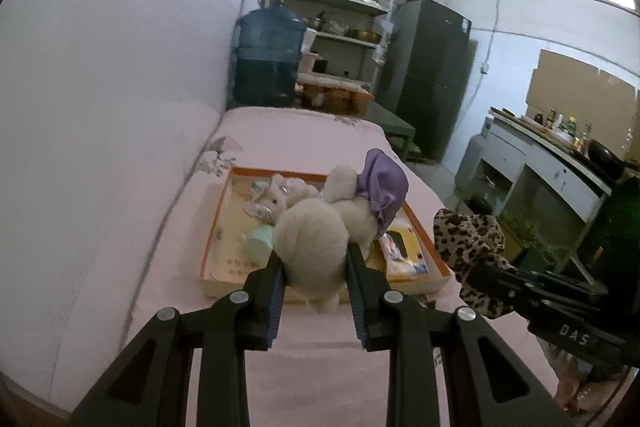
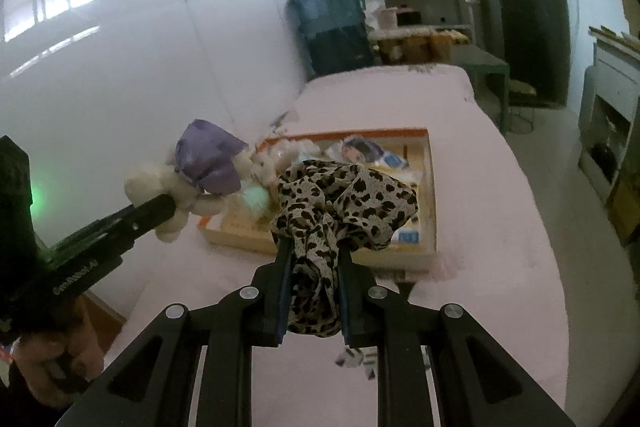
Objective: Organize soft objects
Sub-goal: 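Carry the bunny with the left tool while the right carries the scarf over the tray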
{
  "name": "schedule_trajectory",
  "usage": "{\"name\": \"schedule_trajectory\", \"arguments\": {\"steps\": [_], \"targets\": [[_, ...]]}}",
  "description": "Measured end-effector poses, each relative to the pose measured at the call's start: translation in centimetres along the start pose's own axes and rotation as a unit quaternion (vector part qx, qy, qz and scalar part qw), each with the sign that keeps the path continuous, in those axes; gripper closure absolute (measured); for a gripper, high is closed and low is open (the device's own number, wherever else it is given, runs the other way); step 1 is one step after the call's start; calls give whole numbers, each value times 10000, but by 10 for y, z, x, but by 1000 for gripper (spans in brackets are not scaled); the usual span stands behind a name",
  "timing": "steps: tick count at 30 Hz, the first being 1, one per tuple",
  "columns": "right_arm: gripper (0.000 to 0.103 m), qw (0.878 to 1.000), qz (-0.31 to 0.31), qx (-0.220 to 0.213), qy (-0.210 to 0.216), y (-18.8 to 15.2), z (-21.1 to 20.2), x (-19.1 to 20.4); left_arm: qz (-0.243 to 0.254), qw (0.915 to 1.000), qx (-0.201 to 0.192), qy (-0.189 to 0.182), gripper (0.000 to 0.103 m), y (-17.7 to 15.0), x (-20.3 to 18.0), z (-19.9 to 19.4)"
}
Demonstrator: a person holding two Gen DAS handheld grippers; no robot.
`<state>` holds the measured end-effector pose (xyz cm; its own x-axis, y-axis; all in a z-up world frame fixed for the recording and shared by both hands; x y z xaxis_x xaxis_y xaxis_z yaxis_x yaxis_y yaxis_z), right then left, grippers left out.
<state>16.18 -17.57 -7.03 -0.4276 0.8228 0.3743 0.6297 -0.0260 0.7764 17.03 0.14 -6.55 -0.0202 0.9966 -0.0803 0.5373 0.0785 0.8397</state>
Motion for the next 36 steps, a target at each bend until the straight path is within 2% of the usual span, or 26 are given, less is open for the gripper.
{"name": "schedule_trajectory", "arguments": {"steps": [11,26,36], "targets": [[84,9996,-160,-221,108,41,3,13,-100,9992,-179,340,74,33,6,5],[83,9990,-224,-357,178,78,21,9,-132,9985,-360,385,74,70,-5,26],[84,9988,-230,-390,166,100,34,-6,-43,9985,-341,417,74,86,-13,48]]}}
Point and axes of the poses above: each gripper's, at about its wrist camera, not at the fingertips, and z roughly the way its jaws point, x to its left, y to its top, the point moved 9 cm from there along z, roughly the way its jaws point, and after that the axes turned 11 degrees about y, right-handed, at the moved point
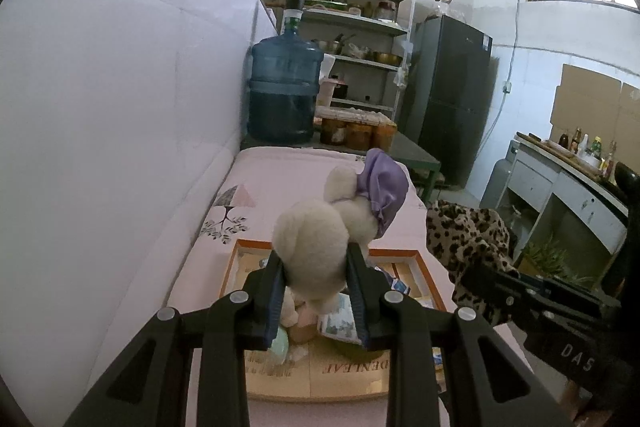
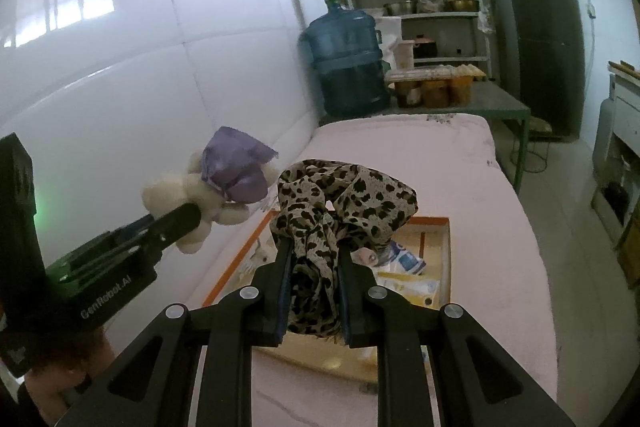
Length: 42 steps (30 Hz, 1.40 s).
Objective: Organize soft objects
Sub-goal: 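Carry the bunny with the left tool while the right carries the scarf over the tray, then lower the bunny and scarf into the tray and open both tools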
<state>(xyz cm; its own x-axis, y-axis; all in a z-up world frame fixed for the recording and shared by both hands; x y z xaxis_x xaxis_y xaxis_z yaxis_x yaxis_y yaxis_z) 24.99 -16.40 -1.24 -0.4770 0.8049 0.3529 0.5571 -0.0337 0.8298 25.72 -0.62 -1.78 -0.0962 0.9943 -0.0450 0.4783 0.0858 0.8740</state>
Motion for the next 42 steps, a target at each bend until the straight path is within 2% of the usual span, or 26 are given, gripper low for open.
{"name": "schedule_trajectory", "arguments": {"steps": [15,23,32,42], "targets": [[83,9998,195,75,-42,17,30,-44,11,9998,210,50,74,4,-16,48],[83,9993,302,194,-72,11,50,-68,106,9991,403,92,74,-3,-24,74],[83,9979,465,433,-108,-7,77,-90,286,9963,806,104,74,-24,-33,108],[83,9962,596,629,-120,-24,98,-106,344,9940,1028,112,74,-41,-38,128]]}}
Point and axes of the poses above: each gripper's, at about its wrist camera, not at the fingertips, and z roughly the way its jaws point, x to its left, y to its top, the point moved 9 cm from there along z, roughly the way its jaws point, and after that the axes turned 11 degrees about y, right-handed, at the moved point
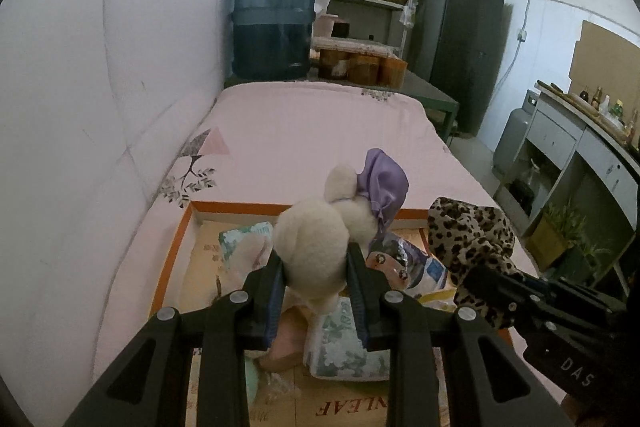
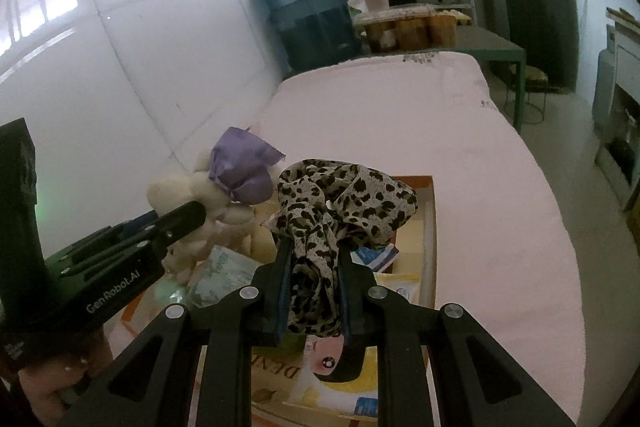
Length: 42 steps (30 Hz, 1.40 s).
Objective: Organize soft objects
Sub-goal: 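Lower the bunny and scarf into the tray and open both tools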
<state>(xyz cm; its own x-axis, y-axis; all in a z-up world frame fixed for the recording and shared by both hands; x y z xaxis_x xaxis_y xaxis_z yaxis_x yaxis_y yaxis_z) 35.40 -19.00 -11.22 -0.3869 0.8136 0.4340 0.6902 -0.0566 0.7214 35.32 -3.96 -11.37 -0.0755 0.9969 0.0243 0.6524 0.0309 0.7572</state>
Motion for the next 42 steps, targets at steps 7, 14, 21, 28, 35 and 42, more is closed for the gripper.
{"name": "schedule_trajectory", "arguments": {"steps": [7,14,21,28,35,42], "targets": [[83,9999,17,118,25,-7,14,-4,39,10000,80,-10,74,-6,-2,11],[83,9998,40,207,0,-10,25,-9,63,9999,91,-35,74,-10,-4,16],[82,9995,59,294,-43,-15,33,-12,84,9998,174,-53,74,-17,-5,24],[80,9994,38,329,-63,-17,35,-13,63,9998,205,-52,72,-19,-4,29],[73,9996,-20,276,-82,-18,33,-10,53,9998,186,-93,70,-20,-3,27],[61,9996,-9,229,-133,-19,27,-7,43,9997,167,-158,61,-21,-1,25]]}}
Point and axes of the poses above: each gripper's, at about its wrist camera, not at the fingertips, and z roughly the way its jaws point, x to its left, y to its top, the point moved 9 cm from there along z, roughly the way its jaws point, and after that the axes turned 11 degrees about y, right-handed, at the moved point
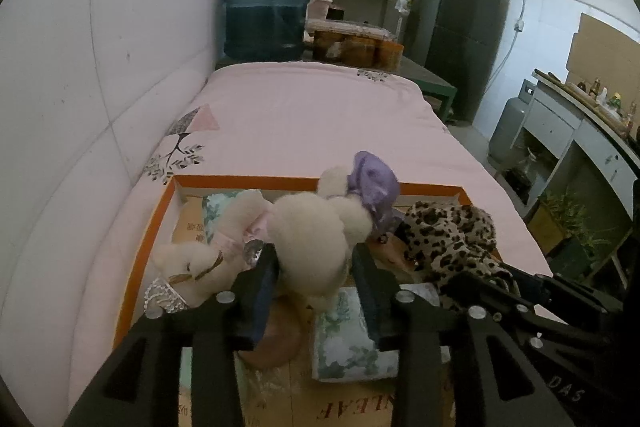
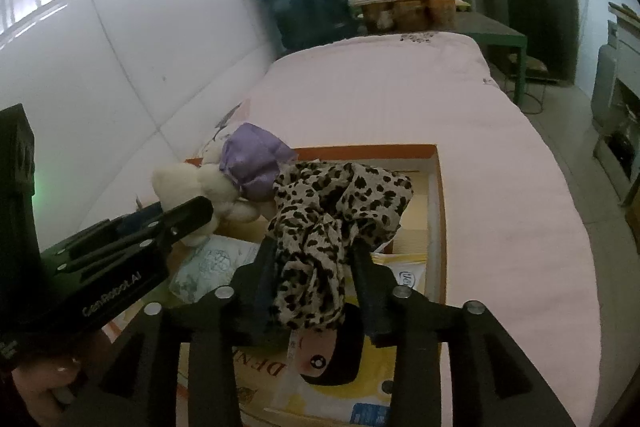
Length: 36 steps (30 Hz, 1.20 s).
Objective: Organize soft objects
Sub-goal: 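Lower the bunny and scarf into the tray and open both tools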
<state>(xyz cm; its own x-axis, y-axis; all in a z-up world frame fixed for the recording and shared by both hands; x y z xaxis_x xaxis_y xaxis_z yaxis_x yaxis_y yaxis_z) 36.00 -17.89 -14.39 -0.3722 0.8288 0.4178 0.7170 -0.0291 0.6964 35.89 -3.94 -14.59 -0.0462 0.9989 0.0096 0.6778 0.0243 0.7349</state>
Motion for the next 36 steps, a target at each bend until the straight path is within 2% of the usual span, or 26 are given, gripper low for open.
{"name": "schedule_trajectory", "arguments": {"steps": [2,4,36], "targets": [[57,10000,4,-4,-14,-1,-2,1,-4,10000,-33,-9,52,0,0,-2],[55,10000,14,0,-21,-1,-4,1,3,10000,-55,4,50,1,0,-4],[55,9993,-67,-370,-25,-1,-55,35,-202,9986,-478,-81,49,4,13,-69]]}}
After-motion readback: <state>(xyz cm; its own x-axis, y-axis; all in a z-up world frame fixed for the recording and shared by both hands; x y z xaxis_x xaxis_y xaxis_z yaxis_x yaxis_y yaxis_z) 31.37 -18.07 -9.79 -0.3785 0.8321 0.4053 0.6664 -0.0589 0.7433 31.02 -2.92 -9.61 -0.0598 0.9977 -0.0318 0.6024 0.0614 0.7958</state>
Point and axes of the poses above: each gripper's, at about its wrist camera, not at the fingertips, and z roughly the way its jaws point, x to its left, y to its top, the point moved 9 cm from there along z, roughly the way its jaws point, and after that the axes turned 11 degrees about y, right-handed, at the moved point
